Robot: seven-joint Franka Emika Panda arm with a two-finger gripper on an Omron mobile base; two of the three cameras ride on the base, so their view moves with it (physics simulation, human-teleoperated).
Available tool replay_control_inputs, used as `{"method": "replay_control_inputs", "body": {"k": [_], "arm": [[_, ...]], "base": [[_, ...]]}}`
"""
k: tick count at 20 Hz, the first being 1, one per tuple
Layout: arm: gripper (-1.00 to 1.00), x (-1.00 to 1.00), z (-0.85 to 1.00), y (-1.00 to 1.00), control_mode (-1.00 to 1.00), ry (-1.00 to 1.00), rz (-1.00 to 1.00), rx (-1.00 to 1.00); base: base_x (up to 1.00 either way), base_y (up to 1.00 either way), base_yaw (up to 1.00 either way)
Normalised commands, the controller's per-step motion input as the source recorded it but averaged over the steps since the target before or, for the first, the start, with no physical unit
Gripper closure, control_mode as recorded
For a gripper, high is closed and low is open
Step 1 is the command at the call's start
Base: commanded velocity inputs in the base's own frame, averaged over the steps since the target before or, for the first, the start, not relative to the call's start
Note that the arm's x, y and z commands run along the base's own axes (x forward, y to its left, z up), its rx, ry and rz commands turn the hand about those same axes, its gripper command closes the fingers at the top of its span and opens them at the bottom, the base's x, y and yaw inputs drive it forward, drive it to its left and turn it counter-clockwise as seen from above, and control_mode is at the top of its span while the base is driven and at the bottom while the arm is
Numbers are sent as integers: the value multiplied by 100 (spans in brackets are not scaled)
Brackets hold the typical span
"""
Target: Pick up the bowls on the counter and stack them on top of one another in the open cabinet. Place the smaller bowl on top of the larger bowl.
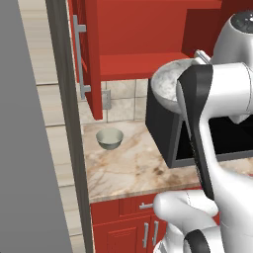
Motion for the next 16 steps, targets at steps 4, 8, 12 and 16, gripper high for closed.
{"method": "replay_control_inputs", "body": {"k": [4, 8, 12, 16], "arm": [[100, 20, 42, -8, -100, 0, 1, 0], [100, 27, 34, -6, -100, 0, 1, 0], [100, 26, 25, -3, -100, 0, 1, 1], [100, 26, 11, 0, -100, -2, 1, 0]], "base": [[0, 0, 0], [0, 0, 0], [0, 0, 0], [0, 0, 0]]}}
